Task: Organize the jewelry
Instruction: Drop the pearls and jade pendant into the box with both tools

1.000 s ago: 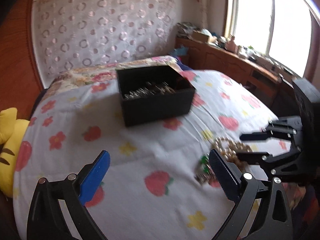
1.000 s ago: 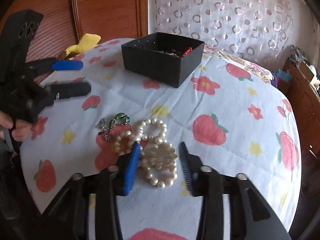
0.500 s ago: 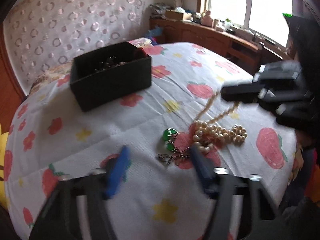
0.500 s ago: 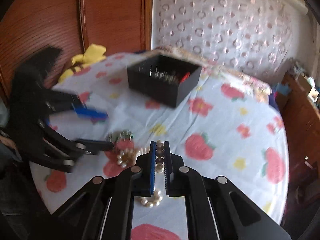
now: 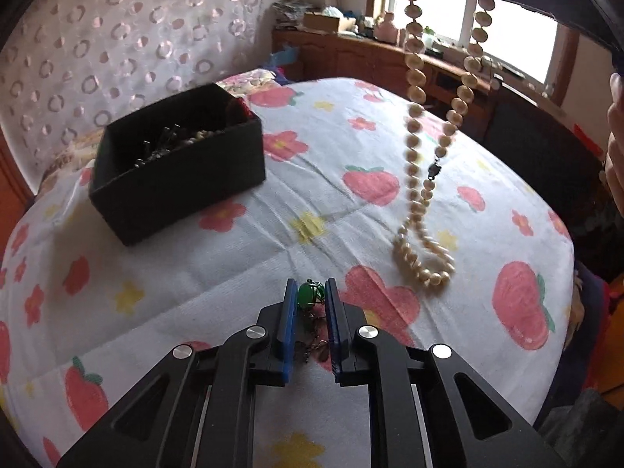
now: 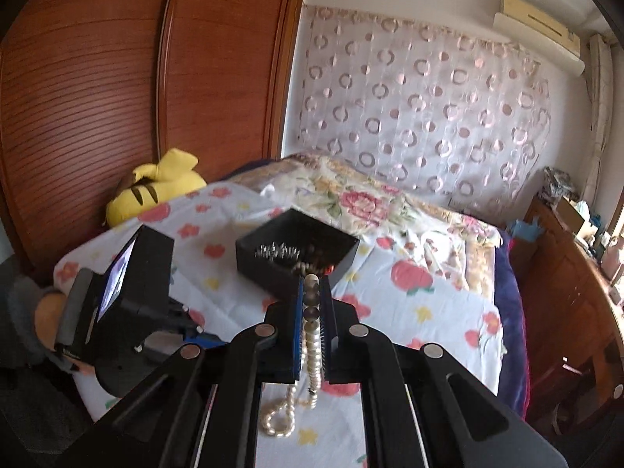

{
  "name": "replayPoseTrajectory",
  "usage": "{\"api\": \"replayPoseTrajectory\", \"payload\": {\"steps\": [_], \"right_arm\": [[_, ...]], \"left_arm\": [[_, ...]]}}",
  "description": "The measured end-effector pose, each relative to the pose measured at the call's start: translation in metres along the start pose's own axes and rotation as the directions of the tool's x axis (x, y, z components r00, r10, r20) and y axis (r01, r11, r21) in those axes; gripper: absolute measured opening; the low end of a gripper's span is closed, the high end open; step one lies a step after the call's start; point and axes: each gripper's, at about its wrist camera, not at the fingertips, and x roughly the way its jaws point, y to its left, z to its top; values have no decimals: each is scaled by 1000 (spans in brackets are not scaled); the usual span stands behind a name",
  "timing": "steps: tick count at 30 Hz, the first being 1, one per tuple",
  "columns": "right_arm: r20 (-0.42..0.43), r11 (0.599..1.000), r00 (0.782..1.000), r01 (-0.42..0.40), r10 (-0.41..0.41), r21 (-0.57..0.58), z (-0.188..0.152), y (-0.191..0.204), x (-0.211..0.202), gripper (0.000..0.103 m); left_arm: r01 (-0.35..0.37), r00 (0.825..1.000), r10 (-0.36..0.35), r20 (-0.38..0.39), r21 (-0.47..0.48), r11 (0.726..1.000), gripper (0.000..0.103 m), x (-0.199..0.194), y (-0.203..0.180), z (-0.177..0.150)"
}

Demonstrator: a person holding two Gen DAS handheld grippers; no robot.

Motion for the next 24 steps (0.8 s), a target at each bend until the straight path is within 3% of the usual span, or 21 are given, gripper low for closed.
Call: {"api": "replayPoseTrajectory", "payload": {"steps": [5,15,24], "right_arm": [[33,1000,999,8,-8,-4,21,-2,2,9],[126,997,991,60,-54,-44,91,-3,14,9],[157,995,984,97,-90,-34,136,-14,44,9]], "left_arm": [[-17,998,20,62,-56,998,13,-18,20,13],[-68,977,93,190,-134,989,13,-52,70,79],[-128,969,161,190,-177,976,13,-39,101,113]]}}
